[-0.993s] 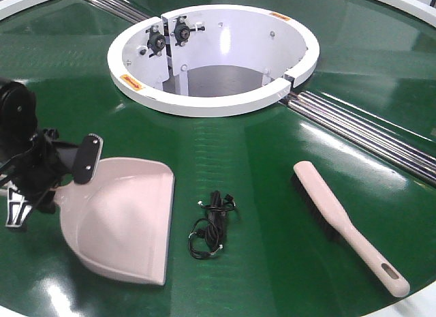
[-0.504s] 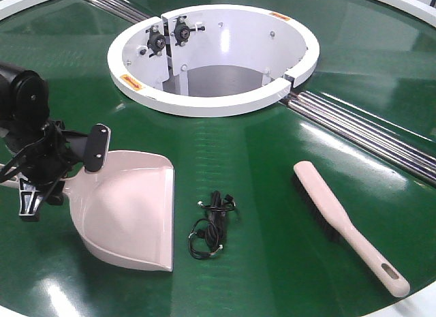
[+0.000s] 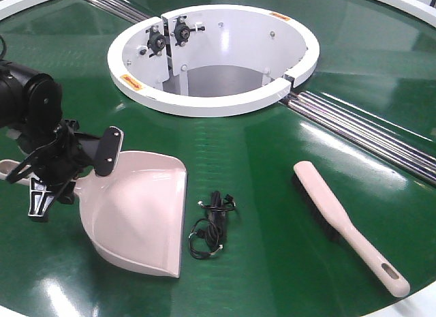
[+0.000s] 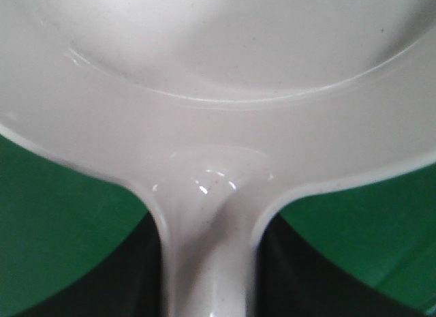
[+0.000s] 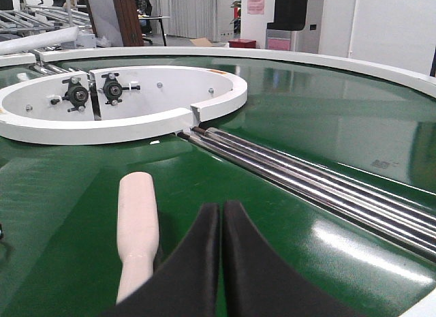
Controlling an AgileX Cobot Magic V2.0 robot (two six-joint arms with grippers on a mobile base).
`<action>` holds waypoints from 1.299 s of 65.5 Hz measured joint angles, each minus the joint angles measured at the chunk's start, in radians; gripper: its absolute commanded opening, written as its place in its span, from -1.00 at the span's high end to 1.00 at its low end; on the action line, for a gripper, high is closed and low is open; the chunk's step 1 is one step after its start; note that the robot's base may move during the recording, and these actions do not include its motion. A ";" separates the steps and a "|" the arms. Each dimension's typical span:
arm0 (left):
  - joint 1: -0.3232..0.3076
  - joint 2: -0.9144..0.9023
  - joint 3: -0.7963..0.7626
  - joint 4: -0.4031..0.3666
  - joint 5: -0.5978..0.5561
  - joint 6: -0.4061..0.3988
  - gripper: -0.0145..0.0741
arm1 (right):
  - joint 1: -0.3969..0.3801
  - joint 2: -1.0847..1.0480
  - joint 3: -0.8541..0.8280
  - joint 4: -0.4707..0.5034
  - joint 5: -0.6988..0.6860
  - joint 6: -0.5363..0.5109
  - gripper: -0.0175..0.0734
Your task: Clean and inspect green conveyor with broom and dustpan
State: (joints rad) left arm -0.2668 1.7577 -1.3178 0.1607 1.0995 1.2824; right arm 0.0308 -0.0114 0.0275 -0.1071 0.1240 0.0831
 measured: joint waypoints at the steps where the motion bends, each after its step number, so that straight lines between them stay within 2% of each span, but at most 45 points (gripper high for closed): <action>1: -0.001 0.000 0.000 0.000 0.001 0.000 0.69 | 0.000 0.000 0.000 0.000 0.000 0.000 0.64; 36: -0.002 0.000 0.000 -0.064 0.035 0.000 0.69 | 0.000 0.000 0.000 0.000 0.000 0.000 0.64; 85: -0.002 0.000 0.000 -0.067 0.039 0.000 0.69 | 0.000 0.000 0.000 0.000 -0.001 0.000 0.64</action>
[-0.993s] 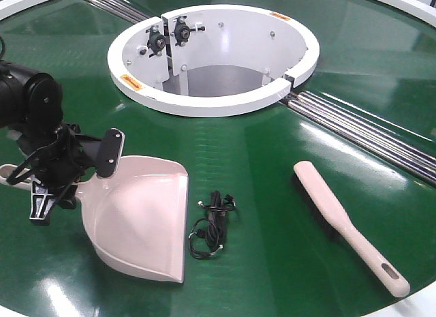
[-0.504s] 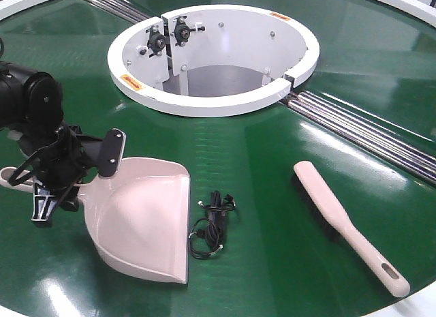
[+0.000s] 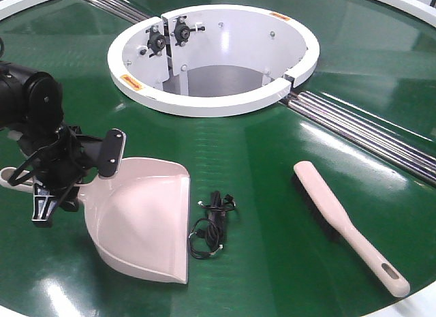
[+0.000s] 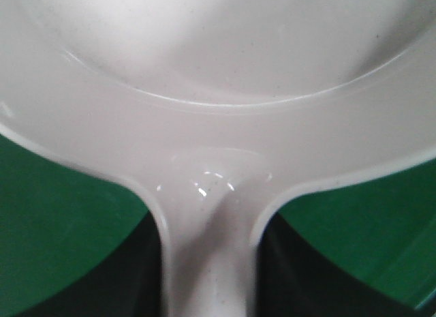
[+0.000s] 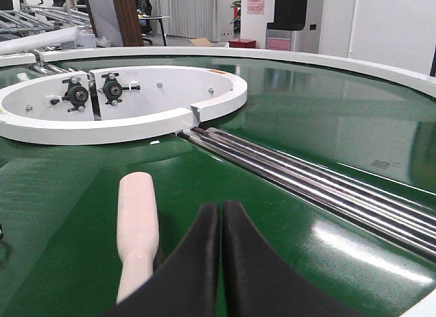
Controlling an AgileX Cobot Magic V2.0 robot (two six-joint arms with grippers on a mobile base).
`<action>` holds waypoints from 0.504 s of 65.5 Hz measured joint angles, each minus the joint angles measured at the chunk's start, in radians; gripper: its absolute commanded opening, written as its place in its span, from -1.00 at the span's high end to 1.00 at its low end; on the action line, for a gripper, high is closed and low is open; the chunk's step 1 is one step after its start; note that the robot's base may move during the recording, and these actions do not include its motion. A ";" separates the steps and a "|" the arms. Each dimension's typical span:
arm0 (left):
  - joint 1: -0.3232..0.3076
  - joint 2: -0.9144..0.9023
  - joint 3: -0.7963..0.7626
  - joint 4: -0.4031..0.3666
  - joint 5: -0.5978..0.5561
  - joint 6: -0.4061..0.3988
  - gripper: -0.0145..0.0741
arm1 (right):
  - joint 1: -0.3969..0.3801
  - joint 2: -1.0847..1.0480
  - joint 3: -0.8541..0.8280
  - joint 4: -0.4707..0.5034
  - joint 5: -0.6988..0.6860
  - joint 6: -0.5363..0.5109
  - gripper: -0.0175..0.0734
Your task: Clean and inspect green conveyor with broom and dustpan
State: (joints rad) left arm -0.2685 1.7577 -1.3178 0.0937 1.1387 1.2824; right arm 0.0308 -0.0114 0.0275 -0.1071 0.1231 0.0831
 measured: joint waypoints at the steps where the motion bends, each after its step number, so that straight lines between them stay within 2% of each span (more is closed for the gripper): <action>1: 0.000 0.000 0.000 0.000 0.000 0.000 0.69 | 0.000 0.000 0.000 0.000 0.000 0.000 0.64; 33: 0.000 0.000 0.000 0.000 0.000 0.000 0.69 | 0.000 0.000 0.000 0.000 0.001 0.000 0.64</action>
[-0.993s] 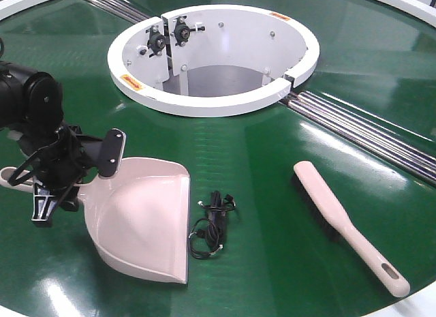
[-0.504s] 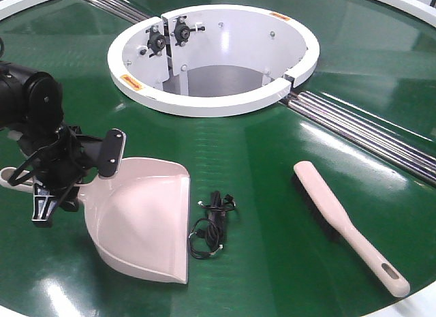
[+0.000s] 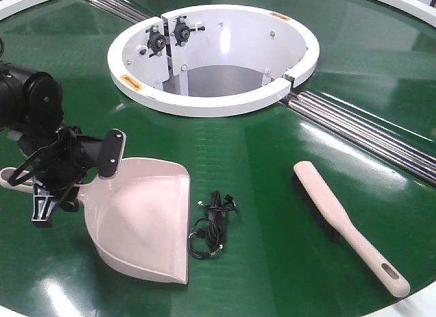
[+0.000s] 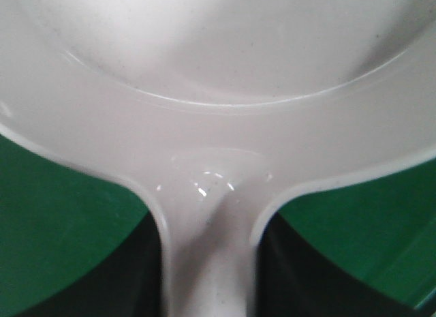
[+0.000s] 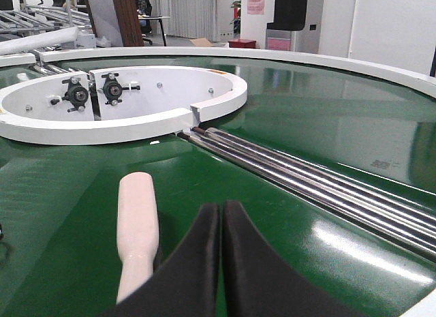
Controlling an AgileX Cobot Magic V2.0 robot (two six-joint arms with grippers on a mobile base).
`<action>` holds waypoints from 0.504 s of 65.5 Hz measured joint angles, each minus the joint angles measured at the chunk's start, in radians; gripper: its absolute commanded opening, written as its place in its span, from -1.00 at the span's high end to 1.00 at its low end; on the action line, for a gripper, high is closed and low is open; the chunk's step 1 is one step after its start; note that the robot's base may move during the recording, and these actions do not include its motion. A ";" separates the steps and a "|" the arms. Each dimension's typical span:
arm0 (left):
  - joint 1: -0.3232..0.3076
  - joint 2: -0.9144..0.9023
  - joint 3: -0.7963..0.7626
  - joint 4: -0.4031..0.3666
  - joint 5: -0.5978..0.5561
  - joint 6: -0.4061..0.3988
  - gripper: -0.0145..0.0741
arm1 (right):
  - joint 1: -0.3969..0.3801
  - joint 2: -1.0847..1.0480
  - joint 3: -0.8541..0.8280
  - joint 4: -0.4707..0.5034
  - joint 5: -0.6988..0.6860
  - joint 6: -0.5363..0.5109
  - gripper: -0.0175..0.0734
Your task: Clean and inspect green conveyor with broom and dustpan
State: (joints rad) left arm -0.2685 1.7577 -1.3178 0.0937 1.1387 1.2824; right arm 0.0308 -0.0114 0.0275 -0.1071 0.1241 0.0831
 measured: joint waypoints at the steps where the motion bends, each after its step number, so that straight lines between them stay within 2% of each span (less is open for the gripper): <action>1: 0.000 0.000 0.000 0.000 0.000 0.000 0.69 | 0.000 0.000 0.000 0.000 0.000 0.000 0.64; 23: 0.000 0.000 0.000 0.000 0.000 0.000 0.69 | 0.000 0.000 0.000 -0.002 -0.002 0.000 0.64; 27: 0.000 0.000 0.000 0.000 0.000 0.000 0.69 | 0.000 0.000 0.001 -0.003 -0.023 0.000 0.64; 33: 0.000 0.000 0.000 0.000 0.001 0.000 0.69 | 0.000 0.000 0.003 -0.004 -0.134 -0.007 0.64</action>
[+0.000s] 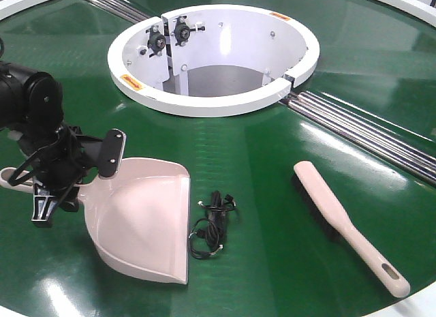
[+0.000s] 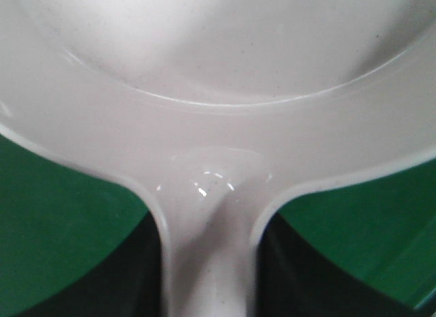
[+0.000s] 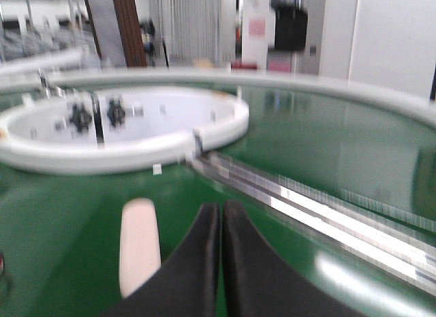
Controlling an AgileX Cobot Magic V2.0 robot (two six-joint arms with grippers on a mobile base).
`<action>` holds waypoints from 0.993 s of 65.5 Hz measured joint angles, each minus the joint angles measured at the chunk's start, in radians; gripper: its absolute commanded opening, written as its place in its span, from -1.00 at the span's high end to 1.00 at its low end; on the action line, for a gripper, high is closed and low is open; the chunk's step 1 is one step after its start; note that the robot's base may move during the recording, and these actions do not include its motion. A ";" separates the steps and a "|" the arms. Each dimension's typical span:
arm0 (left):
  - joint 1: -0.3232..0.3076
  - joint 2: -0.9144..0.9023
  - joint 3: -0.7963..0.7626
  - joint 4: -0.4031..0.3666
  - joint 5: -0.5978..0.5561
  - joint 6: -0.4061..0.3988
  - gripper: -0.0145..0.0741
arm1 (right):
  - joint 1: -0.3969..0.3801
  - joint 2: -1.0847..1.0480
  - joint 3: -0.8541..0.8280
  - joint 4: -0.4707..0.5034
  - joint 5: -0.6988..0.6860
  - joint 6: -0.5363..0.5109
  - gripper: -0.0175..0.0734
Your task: Clean and inspect green conveyor with broom and dustpan
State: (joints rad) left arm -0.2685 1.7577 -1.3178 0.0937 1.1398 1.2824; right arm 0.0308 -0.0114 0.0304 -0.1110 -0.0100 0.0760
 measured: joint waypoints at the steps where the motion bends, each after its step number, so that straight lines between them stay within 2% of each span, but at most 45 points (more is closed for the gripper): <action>1: 0.000 0.000 0.000 0.000 0.000 0.000 0.69 | 0.000 0.000 0.000 -0.001 -0.018 -0.003 0.64; 5: 0.000 0.000 0.000 0.000 0.000 0.000 0.69 | 0.000 0.000 -0.006 -0.003 -0.072 -0.008 0.64; 13: 0.000 0.000 0.000 0.000 0.000 0.000 0.69 | 0.000 0.056 -0.106 -0.004 -0.047 -0.012 0.64; 18: 0.000 0.000 0.000 0.000 0.000 0.000 0.69 | 0.000 0.139 -0.211 0.000 0.010 0.001 0.64; 30: 0.000 0.000 0.000 0.000 0.000 0.000 0.69 | 0.000 0.364 -0.420 0.027 0.247 0.062 0.64; 35: 0.000 0.000 0.000 0.000 0.000 0.000 0.69 | 0.000 0.444 -0.456 0.031 0.322 0.072 0.64; 46: 0.000 0.000 0.000 0.000 0.000 0.000 0.69 | 0.000 0.547 -0.472 0.053 0.374 0.086 0.61; 55: 0.000 0.000 0.000 0.000 0.000 0.000 0.69 | 0.010 0.610 -0.531 0.062 0.491 0.037 0.45; 65: 0.000 0.000 0.000 0.000 0.000 0.000 0.69 | 0.107 0.687 -0.657 0.063 0.672 -0.035 0.08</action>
State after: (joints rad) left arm -0.2685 1.7577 -1.3178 0.0937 1.1398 1.2824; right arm 0.1377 0.6752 -0.6270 -0.0484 0.6623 0.0410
